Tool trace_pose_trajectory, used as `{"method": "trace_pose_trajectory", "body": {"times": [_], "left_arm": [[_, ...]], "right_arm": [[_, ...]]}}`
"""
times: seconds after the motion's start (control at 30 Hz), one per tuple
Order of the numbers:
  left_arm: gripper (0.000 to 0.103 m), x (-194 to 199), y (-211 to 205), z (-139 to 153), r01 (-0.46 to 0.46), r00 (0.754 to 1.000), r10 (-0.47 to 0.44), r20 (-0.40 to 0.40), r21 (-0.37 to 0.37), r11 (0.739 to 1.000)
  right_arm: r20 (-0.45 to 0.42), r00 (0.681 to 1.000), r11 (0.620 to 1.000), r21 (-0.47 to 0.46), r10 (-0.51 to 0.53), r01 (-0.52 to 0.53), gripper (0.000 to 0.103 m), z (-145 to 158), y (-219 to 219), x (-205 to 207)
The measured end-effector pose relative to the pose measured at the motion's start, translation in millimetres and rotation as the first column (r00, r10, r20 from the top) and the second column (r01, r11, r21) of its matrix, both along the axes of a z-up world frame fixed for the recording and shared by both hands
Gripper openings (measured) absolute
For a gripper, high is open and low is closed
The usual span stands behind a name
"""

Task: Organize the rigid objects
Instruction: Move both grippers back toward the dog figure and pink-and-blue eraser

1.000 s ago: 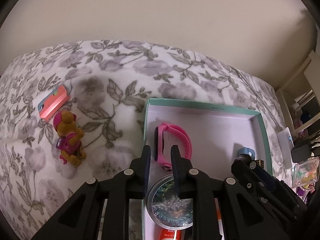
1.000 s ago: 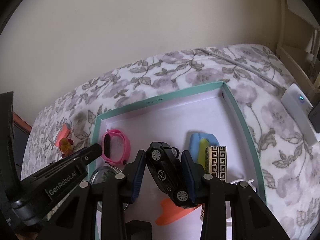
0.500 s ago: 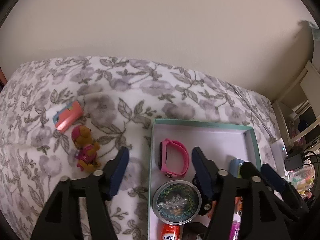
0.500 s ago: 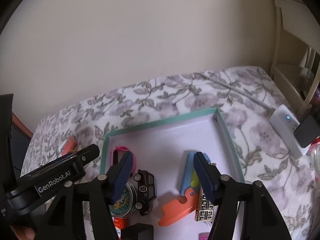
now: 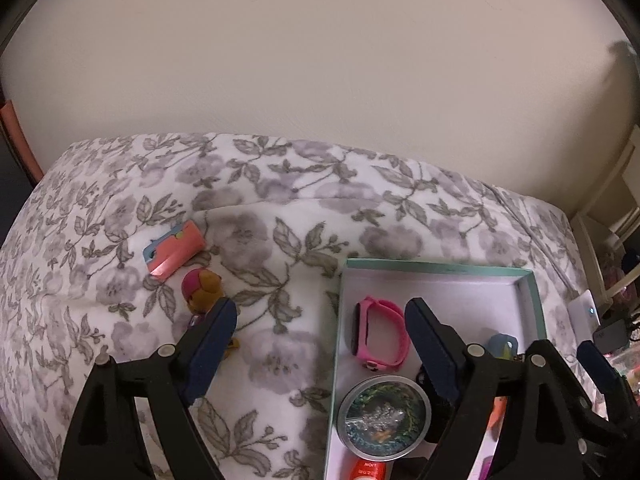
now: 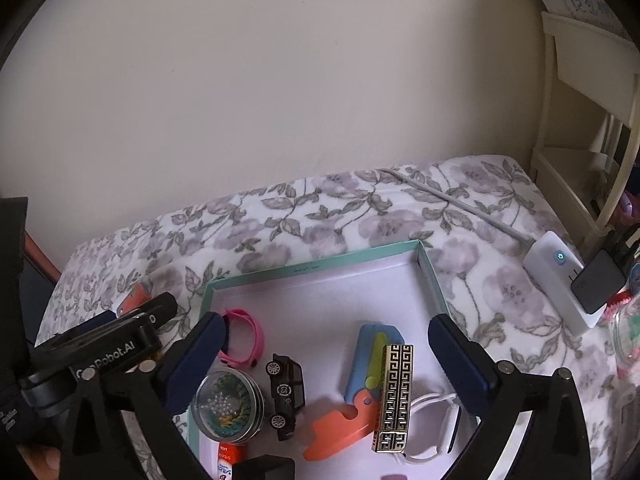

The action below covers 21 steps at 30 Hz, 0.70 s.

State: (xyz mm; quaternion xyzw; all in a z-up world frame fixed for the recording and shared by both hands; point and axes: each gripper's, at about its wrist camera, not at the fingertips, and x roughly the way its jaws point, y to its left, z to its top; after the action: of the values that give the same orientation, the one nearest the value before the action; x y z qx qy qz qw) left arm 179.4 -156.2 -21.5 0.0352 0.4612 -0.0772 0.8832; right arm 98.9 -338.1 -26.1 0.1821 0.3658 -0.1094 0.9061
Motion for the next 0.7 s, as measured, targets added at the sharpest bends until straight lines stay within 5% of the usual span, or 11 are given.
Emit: {"method": "trace_pose_trajectory", "body": {"times": [0.7], "left_arm": [[0.087,8.1,16.6,-12.4,-0.100,0.993,0.102,-0.055,0.039,0.994]], "right_arm": [[-0.035,0.999,1.000,-0.007,0.028,-0.028,0.103,-7.0,4.8,6.1]]}}
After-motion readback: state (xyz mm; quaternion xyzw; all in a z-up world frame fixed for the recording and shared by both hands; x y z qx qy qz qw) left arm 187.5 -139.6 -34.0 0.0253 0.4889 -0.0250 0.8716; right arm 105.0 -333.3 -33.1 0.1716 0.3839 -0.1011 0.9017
